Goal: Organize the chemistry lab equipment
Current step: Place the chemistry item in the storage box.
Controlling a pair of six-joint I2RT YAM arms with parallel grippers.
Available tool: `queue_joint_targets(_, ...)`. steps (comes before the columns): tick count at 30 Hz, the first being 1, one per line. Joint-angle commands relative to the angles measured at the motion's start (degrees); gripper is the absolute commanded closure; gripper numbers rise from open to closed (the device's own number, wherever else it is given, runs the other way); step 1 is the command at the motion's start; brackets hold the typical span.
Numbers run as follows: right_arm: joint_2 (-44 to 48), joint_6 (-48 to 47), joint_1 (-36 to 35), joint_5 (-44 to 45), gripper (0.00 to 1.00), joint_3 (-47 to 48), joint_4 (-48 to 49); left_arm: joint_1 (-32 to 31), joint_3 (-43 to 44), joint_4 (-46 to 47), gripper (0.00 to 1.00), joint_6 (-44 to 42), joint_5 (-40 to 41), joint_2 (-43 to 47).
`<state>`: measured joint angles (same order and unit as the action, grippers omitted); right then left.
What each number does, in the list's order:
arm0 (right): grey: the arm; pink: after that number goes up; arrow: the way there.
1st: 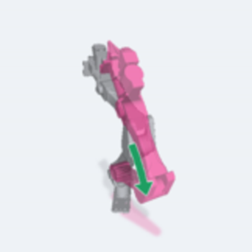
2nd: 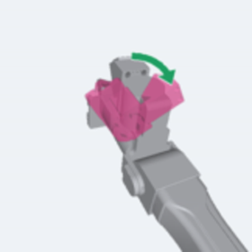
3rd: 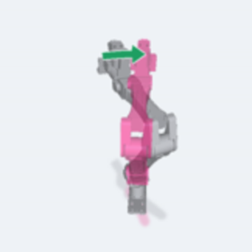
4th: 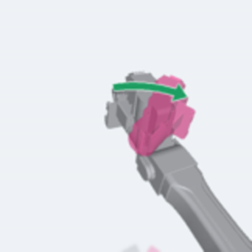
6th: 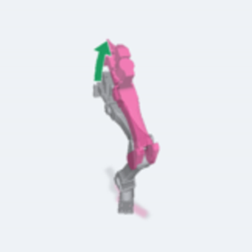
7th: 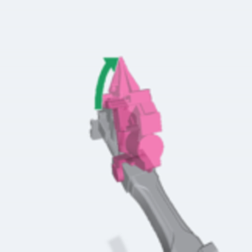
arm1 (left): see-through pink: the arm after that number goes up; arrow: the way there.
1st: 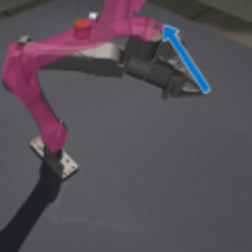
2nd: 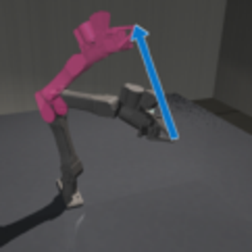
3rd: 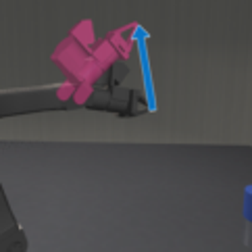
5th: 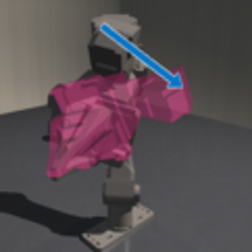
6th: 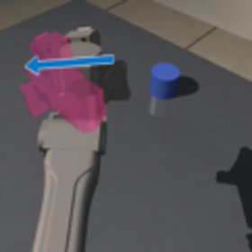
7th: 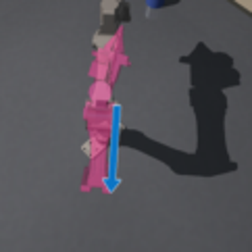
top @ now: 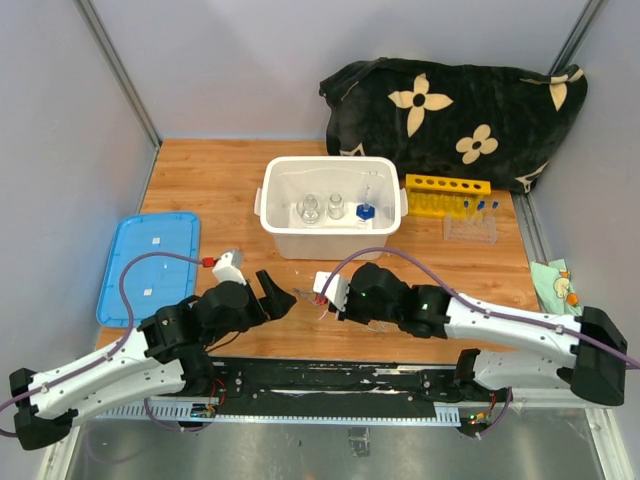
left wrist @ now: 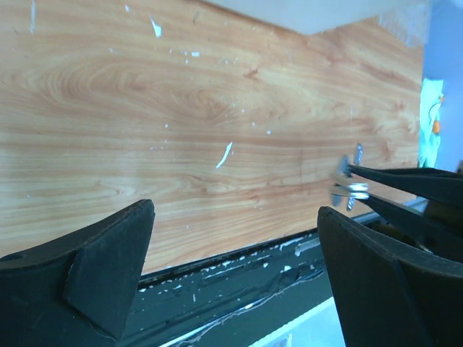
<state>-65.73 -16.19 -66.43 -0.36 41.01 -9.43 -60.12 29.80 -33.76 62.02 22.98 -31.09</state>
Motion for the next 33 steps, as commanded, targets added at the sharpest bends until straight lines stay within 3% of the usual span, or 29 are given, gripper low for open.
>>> queue_joint_targets(1, 4.94, 2.47, 0.43, 4.32, 0.99, 8.44, -10.32, 0.26, 6.18, -5.09, 0.01, 0.25, 8.18, 1.39)
queue_joint_targets(7, 6.18, 2.26, 2.31, 11.19, 0.99, 17.85, -14.60, 0.27, 12.40, -8.22, 0.01, -1.51, 13.56, 1.96)
queue_joint_targets(12, -1.31, 4.93, 14.43, -0.74, 0.99, 31.26, -15.36, 0.28, 18.73, -8.47, 0.01, -5.53, 14.91, -3.69)
queue_joint_targets(19, -26.53, 4.58, 25.00, -11.91, 0.99, 68.42, -30.23, 1.59, 39.09, -16.03, 0.01, -12.01, 18.51, -20.19)
queue_joint_targets(22, -38.16, 2.19, 27.36, -14.49, 0.99, 87.10, -39.38, 4.87, 47.94, -19.20, 0.01, -14.26, 15.04, -26.50)
queue_joint_targets(24, -43.34, 0.00, 28.23, -14.85, 1.00, 94.50, -42.42, 7.48, 50.48, -19.25, 0.01, -14.03, 11.40, -28.82)
queue_joint_targets(27, -45.54, -1.00, 29.69, -15.67, 0.99, 93.66, -40.61, 11.55, 51.32, -18.74, 0.01, -12.38, 8.02, -30.13)
queue_joint_targets(33, -40.99, -2.35, 33.51, -19.49, 1.00, 75.66, -30.44, 16.70, 49.40, -8.49, 0.01, -14.83, 12.98, -26.36)
